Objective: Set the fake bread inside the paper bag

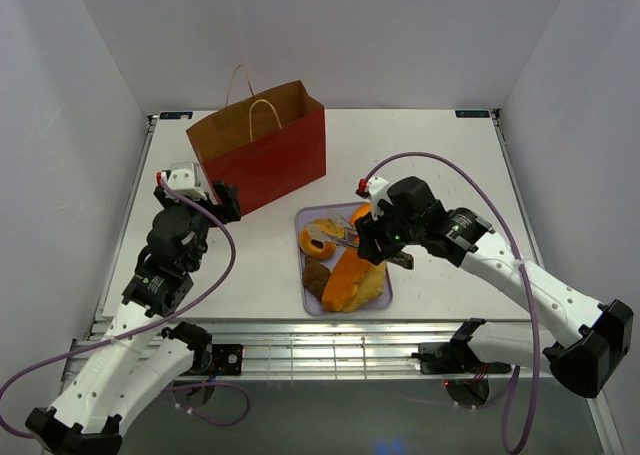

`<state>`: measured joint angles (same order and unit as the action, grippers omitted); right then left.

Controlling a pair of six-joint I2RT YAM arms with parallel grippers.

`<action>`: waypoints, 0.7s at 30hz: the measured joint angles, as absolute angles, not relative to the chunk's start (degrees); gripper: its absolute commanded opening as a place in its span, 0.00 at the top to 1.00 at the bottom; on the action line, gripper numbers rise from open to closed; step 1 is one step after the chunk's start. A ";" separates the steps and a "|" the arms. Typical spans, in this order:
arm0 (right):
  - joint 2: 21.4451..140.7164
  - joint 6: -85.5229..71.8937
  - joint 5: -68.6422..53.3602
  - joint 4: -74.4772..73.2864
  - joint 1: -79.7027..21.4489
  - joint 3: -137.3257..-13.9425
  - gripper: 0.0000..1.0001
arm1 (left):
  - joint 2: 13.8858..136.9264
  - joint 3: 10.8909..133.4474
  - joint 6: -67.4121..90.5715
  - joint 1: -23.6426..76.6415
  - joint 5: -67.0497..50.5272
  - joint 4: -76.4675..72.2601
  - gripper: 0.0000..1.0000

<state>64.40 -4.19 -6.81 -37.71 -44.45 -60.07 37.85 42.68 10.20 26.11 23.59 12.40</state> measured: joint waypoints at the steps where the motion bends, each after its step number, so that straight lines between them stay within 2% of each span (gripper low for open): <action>1: 64.40 -4.03 -6.66 -37.71 -44.53 -60.03 0.41 | 37.87 42.68 10.20 26.11 23.57 12.43 0.03; 11: 64.82 -3.38 -4.36 -37.58 -44.88 -57.14 0.41 | 38.20 42.68 10.22 26.11 23.57 12.40 0.02; 12: 64.99 -3.36 -4.23 -37.50 -44.93 -57.14 0.41 | 38.20 42.68 10.20 26.11 23.55 12.40 0.06; 13: 65.14 -3.31 -4.23 -37.47 -44.99 -57.14 0.40 | 38.20 42.68 10.26 26.11 23.57 12.40 0.19; 14: 65.39 -3.22 -4.19 -37.45 -45.01 -57.12 0.41 | 38.20 42.68 10.48 26.11 23.55 12.40 0.18; 17: 66.17 -3.20 -4.19 -36.88 -45.04 -56.84 0.40 | 38.20 42.68 9.96 26.11 23.31 12.40 0.09; 21: 67.22 -3.20 -3.92 -36.01 -45.04 -55.92 0.41 | 38.17 42.68 10.09 26.11 23.35 12.40 0.09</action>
